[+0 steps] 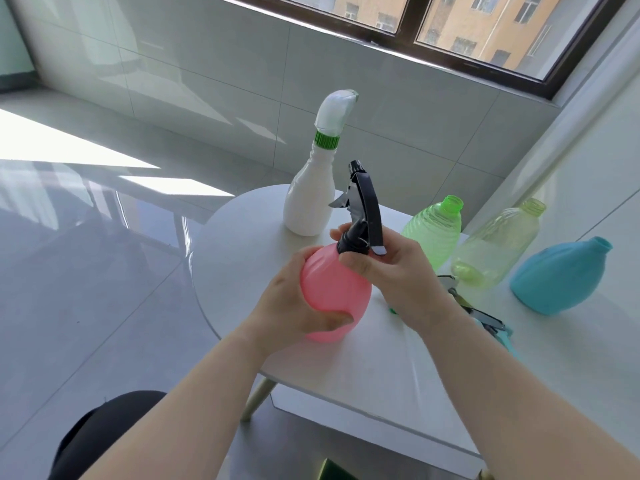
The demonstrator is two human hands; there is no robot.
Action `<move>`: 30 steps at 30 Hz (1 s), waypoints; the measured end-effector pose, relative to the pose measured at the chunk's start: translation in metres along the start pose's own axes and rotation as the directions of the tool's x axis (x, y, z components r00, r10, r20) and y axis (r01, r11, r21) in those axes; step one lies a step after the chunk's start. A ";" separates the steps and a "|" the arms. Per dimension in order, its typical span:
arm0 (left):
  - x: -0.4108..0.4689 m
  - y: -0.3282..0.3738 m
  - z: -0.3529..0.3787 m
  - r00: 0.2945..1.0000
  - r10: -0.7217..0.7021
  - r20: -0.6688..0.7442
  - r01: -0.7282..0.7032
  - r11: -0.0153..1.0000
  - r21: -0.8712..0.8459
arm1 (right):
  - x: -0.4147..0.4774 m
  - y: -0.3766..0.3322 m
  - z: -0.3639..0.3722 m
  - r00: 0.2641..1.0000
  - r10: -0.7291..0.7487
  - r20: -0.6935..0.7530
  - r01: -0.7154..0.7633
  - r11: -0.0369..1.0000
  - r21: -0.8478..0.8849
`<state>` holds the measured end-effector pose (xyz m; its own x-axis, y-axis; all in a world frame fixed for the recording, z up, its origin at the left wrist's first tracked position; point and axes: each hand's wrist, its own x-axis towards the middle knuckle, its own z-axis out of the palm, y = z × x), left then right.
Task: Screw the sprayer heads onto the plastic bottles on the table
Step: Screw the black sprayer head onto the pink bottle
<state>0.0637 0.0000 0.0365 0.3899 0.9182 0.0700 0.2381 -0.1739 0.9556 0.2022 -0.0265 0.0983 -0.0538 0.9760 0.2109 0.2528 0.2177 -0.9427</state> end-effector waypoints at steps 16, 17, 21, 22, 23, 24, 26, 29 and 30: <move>0.009 -0.025 0.001 0.988 0.139 -0.068 -0.105 0.927 0.359 | 0.062 -0.013 -0.033 0.914 -0.033 -0.403 -0.054 0.978 -0.201; 0.012 -0.028 0.001 0.990 0.126 -0.058 -0.086 0.886 0.456 | 0.071 -0.007 -0.036 0.906 -0.021 -0.424 -0.065 0.980 -0.188; 0.017 -0.039 0.005 0.999 0.022 0.033 -0.039 0.744 0.667 | 0.097 0.015 -0.038 0.893 0.007 -0.451 -0.123 0.966 -0.227; 0.018 -0.040 0.006 0.999 0.015 0.048 -0.044 0.725 0.688 | 0.101 0.020 -0.037 0.886 0.018 -0.463 -0.137 0.965 -0.225; 0.019 -0.041 0.007 0.998 0.012 0.058 -0.049 0.713 0.700 | 0.104 0.025 -0.036 0.878 0.024 -0.479 -0.146 0.965 -0.219; 0.020 -0.041 0.007 0.998 0.012 0.062 -0.053 0.705 0.707 | 0.106 0.028 -0.035 0.871 0.025 -0.491 -0.147 0.966 -0.212; 0.020 -0.041 0.008 0.998 0.013 0.060 -0.052 0.697 0.715 | 0.110 0.033 -0.034 0.873 0.012 -0.488 -0.134 0.967 -0.215; 0.020 -0.041 0.008 0.998 0.014 0.056 -0.050 0.691 0.721 | 0.114 0.035 -0.034 0.885 0.006 -0.466 -0.122 0.968 -0.221; 0.020 -0.042 0.008 0.998 0.017 0.053 -0.050 0.690 0.723 | 0.114 0.035 -0.034 0.885 0.000 -0.466 -0.120 0.967 -0.227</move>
<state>0.0691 0.0223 -0.0042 0.4401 0.8952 0.0709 0.7875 -0.4227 0.4485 0.2379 0.0926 0.0982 0.4027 0.8624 0.3068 0.4698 0.0929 -0.8779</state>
